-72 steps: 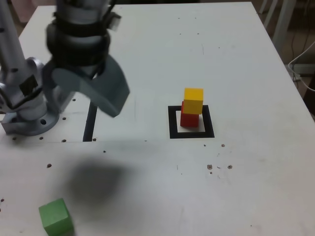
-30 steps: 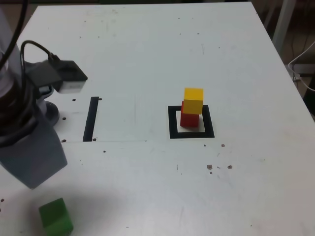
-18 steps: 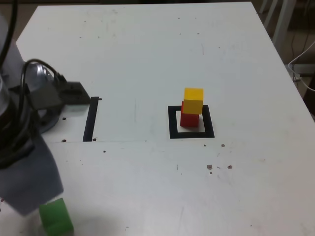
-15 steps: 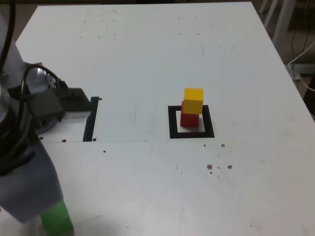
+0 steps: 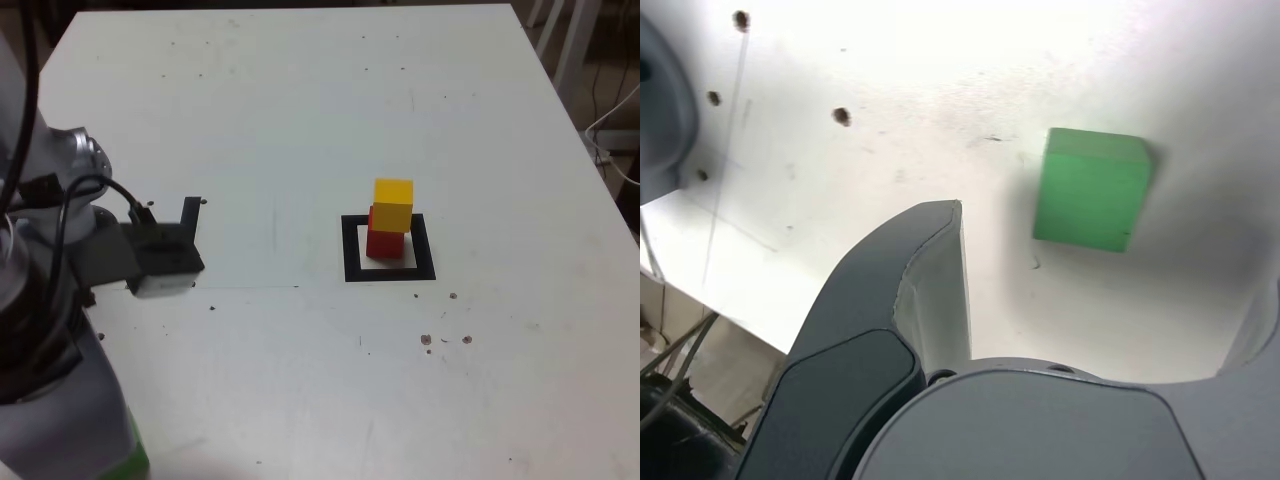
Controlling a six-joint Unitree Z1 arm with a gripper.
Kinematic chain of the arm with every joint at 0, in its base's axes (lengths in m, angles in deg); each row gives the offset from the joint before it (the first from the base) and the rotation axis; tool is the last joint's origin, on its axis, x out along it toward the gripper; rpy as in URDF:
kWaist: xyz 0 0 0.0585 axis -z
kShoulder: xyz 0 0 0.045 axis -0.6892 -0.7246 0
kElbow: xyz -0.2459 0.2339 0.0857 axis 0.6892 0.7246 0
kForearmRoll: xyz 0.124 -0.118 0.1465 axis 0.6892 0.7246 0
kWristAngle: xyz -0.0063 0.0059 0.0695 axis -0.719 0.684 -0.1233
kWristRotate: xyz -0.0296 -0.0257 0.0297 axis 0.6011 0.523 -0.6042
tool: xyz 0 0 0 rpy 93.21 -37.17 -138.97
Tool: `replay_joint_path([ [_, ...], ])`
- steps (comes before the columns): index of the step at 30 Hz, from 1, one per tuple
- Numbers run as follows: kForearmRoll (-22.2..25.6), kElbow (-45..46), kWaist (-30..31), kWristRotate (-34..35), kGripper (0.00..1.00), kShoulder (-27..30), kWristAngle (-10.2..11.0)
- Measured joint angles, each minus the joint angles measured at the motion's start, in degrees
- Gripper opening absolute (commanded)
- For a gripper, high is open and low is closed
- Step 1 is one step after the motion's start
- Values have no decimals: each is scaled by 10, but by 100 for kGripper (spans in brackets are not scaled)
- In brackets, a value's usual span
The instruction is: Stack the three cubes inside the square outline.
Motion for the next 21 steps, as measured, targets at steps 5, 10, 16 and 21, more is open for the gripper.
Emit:
replay_joint_path([
  [5, -24, 8, 0, -6, 99, -9, 0],
  [10, -63, 39, -5, -14, 99, -13, -3],
  [16, -93, 65, -17, -23, 99, -16, -5],
  [21, -106, 67, -21, -31, 98, -22, -6],
])
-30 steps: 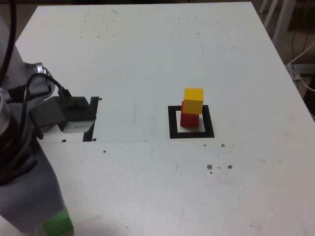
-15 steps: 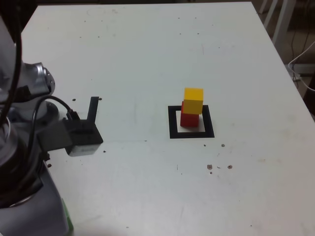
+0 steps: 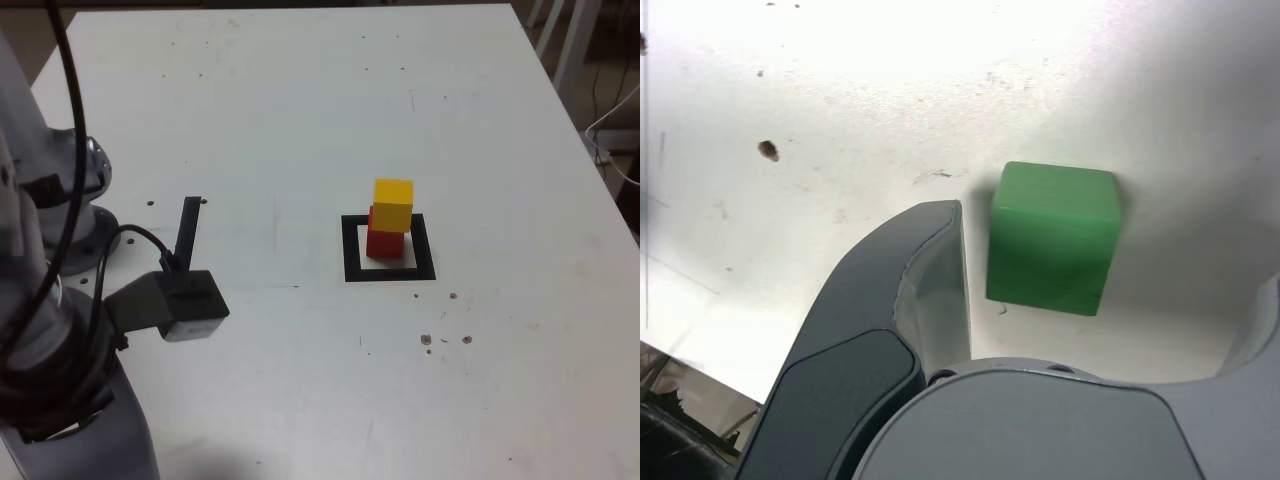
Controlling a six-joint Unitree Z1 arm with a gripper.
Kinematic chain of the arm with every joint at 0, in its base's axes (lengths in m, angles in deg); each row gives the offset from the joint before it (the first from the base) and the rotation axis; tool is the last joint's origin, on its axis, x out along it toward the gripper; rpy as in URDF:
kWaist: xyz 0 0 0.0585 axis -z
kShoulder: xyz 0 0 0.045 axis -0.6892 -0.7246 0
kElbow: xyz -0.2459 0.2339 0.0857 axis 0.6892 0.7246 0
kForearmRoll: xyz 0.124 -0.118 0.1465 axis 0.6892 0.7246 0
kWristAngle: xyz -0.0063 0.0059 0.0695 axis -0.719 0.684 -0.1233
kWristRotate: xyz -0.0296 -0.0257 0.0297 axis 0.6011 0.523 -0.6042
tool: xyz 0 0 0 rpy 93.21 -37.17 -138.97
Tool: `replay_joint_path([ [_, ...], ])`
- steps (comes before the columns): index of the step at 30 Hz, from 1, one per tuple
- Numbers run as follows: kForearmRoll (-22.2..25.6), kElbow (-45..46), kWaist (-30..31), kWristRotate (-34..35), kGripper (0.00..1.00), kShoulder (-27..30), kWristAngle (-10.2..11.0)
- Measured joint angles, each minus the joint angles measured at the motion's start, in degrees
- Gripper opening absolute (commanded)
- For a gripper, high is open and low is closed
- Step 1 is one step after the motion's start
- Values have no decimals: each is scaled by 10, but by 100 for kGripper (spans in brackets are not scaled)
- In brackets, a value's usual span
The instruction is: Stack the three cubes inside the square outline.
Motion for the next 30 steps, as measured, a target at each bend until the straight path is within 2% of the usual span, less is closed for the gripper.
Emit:
replay_joint_path([
  [4, -5, 0, -2, -4, 94, -4, -3],
  [8, -6, 0, -2, -5, 84, -10, -9],
  [15, -2, -6, -2, -3, 56, -13, -12],
  [21, -1, -9, -2, -1, 33, -14, -5],
  [24, -3, -11, -2, -2, 30, -15, -2],
  [30, -3, -11, -2, -3, 29, -17, -2],
])
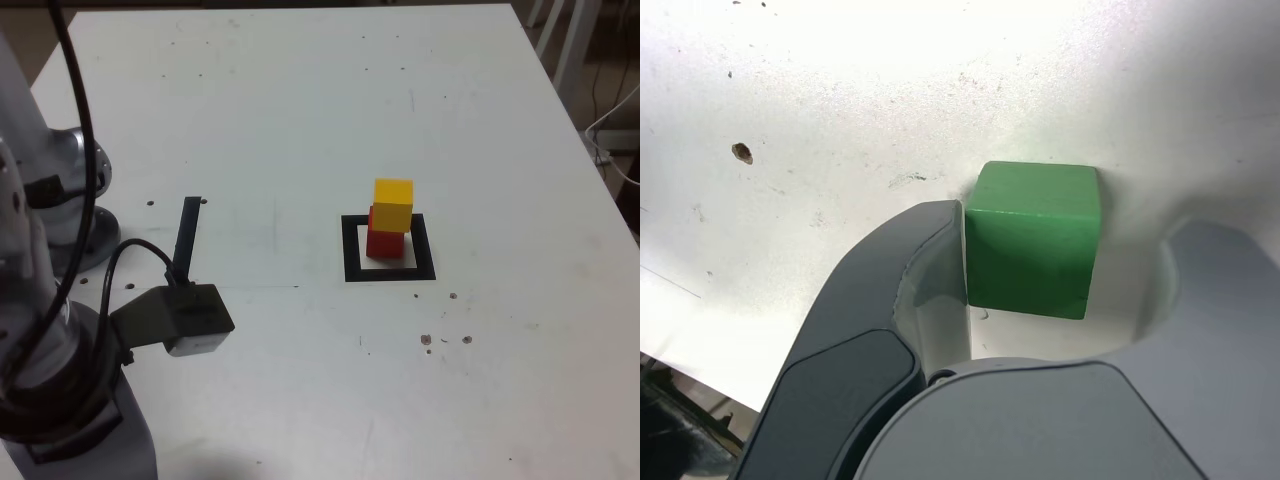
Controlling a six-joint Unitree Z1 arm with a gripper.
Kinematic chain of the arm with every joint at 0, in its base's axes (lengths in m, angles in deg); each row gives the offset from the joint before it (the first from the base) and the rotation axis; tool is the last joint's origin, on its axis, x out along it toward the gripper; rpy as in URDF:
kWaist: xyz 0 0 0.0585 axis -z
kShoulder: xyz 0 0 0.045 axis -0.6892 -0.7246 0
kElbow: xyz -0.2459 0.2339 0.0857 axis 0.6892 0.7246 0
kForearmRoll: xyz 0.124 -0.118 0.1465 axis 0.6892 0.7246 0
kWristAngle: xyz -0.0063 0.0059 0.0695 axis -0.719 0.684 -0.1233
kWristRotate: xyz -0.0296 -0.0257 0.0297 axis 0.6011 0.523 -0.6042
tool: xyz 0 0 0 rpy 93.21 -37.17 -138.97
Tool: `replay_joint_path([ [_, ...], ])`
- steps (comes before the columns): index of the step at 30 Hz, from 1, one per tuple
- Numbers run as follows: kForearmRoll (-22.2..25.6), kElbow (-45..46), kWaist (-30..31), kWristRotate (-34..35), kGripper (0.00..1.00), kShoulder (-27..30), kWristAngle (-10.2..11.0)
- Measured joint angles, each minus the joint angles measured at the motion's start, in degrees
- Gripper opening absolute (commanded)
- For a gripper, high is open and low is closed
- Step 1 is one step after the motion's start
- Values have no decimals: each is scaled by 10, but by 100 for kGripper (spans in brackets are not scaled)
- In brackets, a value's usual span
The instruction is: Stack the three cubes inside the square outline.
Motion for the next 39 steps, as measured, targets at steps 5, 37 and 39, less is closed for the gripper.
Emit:
replay_joint_path([
  [5, 1, -1, 0, 0, 29, -1, -2],
  [37, 219, -166, -134, -1, 29, 38, 35],
  [39, 233, -179, -162, -6, 29, 50, 37],
])
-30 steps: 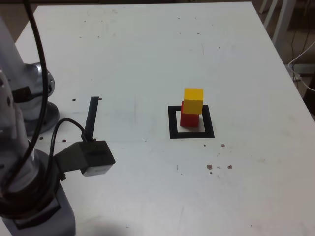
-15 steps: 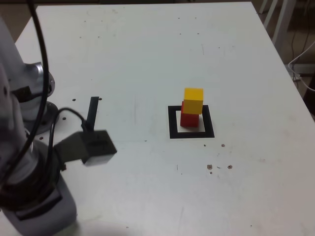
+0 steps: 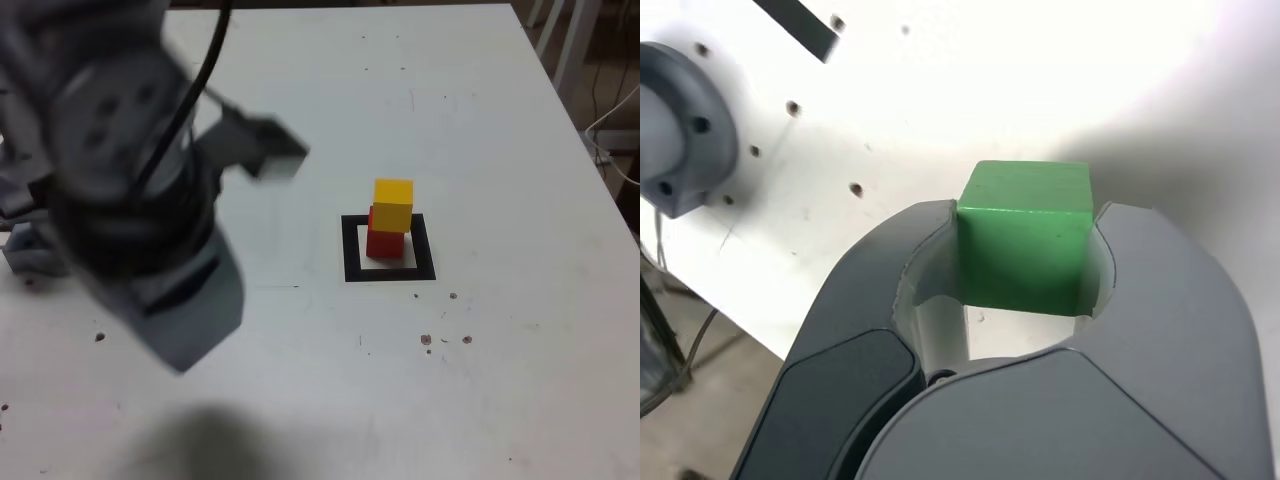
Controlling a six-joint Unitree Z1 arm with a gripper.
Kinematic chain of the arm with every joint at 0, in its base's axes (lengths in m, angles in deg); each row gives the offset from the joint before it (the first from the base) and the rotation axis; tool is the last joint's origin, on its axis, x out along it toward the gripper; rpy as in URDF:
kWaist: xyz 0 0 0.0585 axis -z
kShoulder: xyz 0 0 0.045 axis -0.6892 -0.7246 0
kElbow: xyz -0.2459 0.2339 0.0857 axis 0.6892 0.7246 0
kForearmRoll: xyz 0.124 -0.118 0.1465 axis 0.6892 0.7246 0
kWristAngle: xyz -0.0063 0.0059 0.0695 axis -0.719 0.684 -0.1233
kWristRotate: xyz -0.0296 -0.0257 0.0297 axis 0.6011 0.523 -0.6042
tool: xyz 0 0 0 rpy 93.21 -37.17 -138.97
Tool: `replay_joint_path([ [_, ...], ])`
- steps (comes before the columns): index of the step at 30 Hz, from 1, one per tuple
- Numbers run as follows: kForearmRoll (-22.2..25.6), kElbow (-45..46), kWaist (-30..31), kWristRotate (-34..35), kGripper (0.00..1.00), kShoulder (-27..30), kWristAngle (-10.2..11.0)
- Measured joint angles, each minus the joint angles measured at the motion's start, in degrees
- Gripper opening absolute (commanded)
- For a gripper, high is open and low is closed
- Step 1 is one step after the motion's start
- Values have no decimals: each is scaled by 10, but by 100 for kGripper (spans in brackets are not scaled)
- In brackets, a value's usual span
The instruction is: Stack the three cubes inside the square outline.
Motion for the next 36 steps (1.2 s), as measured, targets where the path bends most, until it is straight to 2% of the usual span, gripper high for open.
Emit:
replay_joint_path([
  [7, 22, -50, -105, -20, 29, 19, 0],
  [14, 30, -75, -194, -24, 29, 18, -11],
  [18, 32, -79, -241, -24, 29, 5, -16],
  [24, 34, -103, -307, -36, 29, -26, -11],
  [36, 37, -158, -377, -66, 29, -66, -10],
])
